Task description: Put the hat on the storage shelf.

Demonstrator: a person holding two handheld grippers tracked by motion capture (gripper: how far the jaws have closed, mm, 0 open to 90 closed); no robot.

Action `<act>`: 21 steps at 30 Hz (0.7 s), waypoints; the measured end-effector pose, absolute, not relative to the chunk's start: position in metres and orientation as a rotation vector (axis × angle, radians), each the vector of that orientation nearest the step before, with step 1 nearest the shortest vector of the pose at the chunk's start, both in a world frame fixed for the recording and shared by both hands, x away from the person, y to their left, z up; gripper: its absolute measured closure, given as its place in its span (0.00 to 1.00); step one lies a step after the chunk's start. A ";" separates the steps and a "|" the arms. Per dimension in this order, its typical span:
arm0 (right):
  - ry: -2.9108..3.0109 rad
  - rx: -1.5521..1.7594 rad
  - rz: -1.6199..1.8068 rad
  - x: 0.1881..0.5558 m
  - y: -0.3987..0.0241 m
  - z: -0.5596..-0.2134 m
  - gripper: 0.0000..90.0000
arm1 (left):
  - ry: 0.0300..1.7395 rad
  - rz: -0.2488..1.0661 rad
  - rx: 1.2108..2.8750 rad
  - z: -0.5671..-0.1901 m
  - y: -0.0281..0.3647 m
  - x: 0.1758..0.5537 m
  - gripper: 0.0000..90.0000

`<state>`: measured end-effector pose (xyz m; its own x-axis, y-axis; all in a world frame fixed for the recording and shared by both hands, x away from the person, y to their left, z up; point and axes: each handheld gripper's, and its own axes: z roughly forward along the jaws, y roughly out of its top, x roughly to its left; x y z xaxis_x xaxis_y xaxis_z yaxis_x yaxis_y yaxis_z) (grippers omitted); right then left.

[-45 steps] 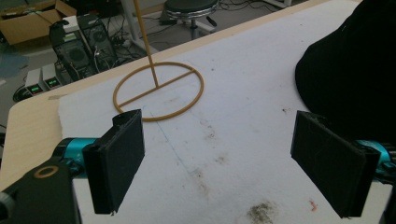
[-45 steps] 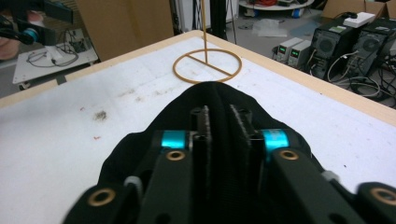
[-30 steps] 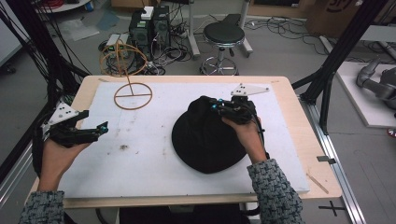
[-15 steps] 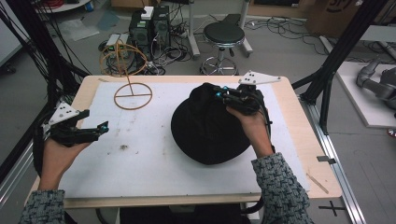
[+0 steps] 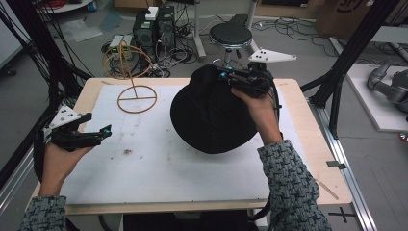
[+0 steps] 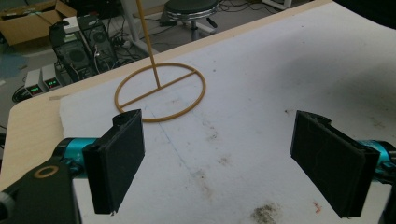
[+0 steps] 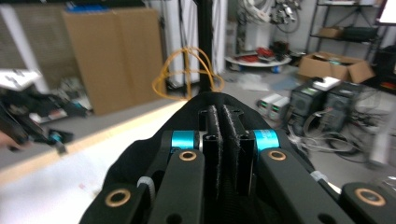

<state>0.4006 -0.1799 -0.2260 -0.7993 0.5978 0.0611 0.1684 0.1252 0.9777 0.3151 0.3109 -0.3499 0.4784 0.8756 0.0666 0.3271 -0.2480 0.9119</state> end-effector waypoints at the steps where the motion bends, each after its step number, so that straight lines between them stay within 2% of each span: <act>1: 2.062 0.744 1.717 0.402 -0.179 -0.225 0.97 | 1.016 0.744 1.800 -0.350 0.311 0.315 0.20; 12: 2.075 0.684 1.754 0.422 -0.158 -0.196 0.97 | 1.012 0.740 1.798 -0.351 0.311 0.314 0.20; 21: 2.078 0.637 1.853 0.448 -0.162 -0.175 0.96 | 1.017 0.743 1.796 -0.351 0.313 0.310 0.20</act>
